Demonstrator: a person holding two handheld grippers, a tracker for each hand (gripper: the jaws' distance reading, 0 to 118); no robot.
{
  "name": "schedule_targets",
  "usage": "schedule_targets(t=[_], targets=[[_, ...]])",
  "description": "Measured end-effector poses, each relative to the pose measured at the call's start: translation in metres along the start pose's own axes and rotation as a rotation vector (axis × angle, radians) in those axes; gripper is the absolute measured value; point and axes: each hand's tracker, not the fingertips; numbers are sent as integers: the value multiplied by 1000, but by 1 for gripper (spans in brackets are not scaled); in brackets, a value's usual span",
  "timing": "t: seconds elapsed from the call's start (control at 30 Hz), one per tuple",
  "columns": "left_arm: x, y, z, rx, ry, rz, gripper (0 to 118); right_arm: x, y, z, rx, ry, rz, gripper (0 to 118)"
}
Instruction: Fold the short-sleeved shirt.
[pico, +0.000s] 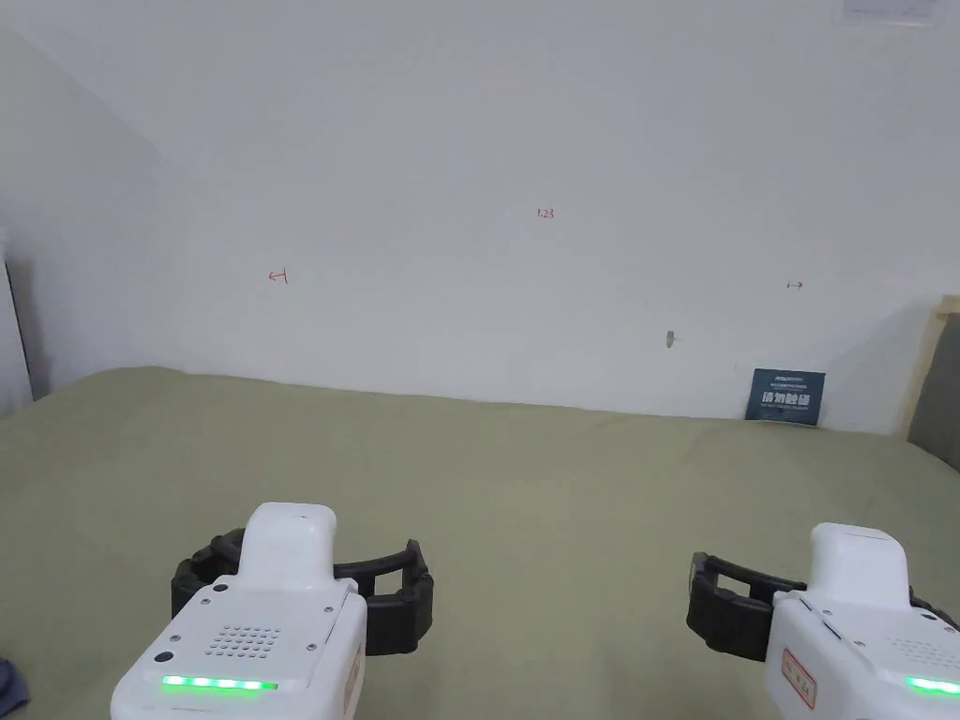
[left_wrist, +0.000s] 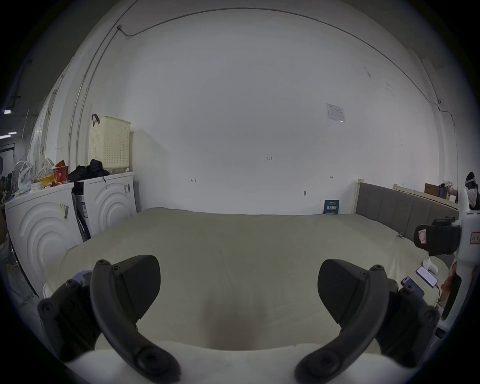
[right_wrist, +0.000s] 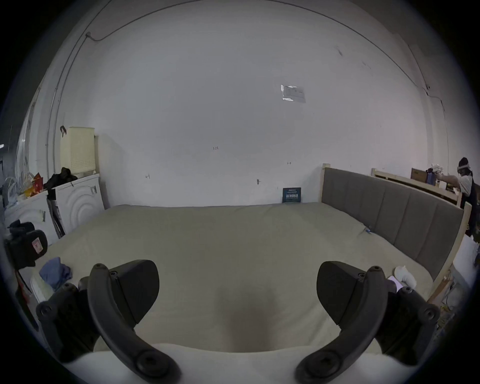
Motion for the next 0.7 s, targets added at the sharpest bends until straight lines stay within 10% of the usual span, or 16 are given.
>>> schedule_targets(t=[0.37,0.7], targets=[[3,0,2,-1,-6,15,118,0,3,6,-22,9,59,118],[10,2,2,-14,-3,-24,118,12,9,6,-41,27,-47,118]])
